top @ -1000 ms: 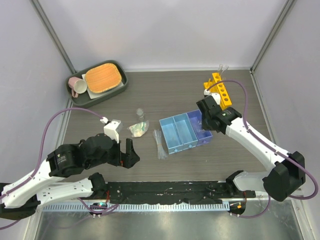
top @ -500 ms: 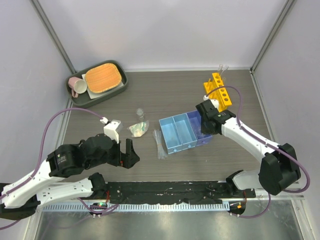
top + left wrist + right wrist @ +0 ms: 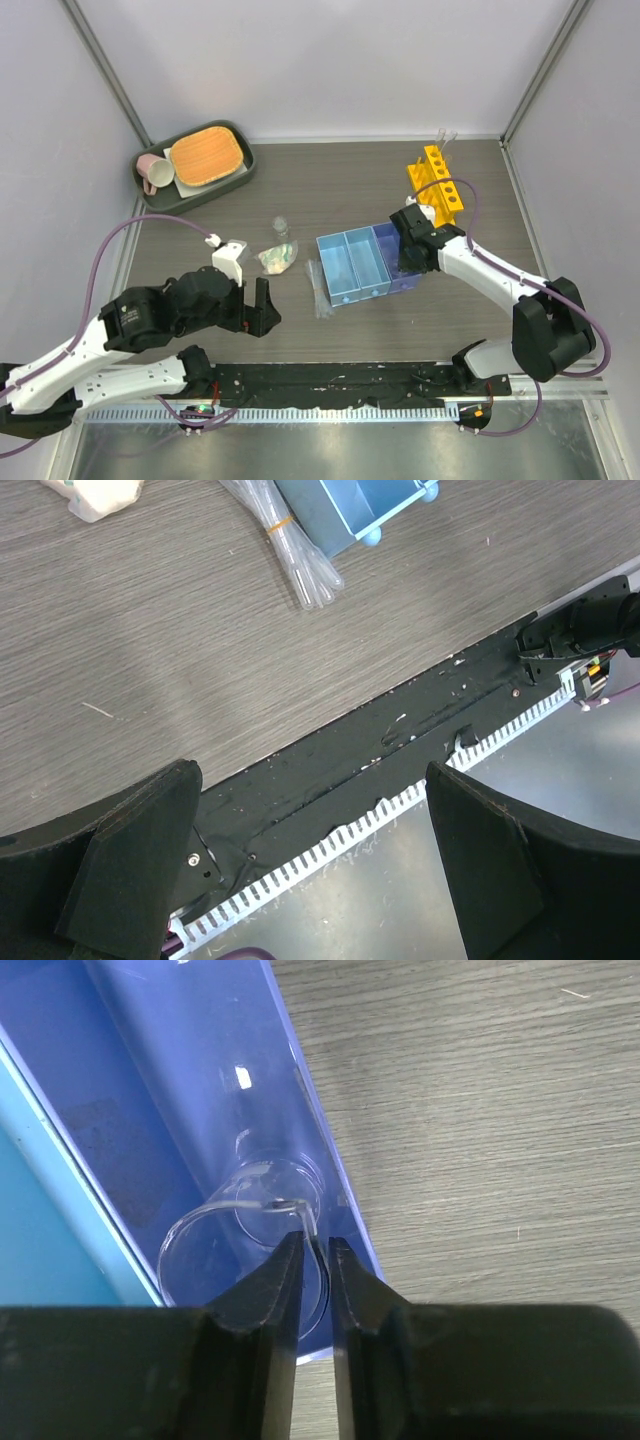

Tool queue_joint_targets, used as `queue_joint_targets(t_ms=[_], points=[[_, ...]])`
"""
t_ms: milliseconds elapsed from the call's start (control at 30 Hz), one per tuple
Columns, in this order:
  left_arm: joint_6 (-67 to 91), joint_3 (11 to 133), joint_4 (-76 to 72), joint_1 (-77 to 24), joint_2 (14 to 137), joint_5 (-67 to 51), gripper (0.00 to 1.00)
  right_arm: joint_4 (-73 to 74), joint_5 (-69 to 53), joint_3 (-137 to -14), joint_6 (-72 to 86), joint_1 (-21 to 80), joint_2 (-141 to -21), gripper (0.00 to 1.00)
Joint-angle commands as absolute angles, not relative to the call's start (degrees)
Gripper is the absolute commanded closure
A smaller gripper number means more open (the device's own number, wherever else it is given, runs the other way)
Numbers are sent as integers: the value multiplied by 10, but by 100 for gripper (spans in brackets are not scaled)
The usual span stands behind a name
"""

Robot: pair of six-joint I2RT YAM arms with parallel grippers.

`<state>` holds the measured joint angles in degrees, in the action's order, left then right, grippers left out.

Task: Organize the chemistry lab equipment

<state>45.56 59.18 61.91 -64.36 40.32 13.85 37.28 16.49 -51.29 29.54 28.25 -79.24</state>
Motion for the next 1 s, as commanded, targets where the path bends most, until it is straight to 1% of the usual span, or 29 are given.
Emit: queue_joint_targets(t_ms=[0,100,200,400,733,833,967], points=[[442,595,594,-641,409,135,0,348,162,-516,305,281,-788,75],[441,595,593,-641,410,134,0,356,165,-522,302,280,-788,71],[440,595,592,-641,411,134,0,365,170,-530,302,280,-782,69],[438,595,589,-641,414,133,0,398,182,-564,298,281,-766,68],[434,590,579,-641,417,130,0,468,217,-656,277,281,-730,68],[435,590,577,-641,418,128,0,474,200,-691,266,283,-737,66],[437,592,572,-641,418,127,0,479,180,-735,257,296,-779,66]])
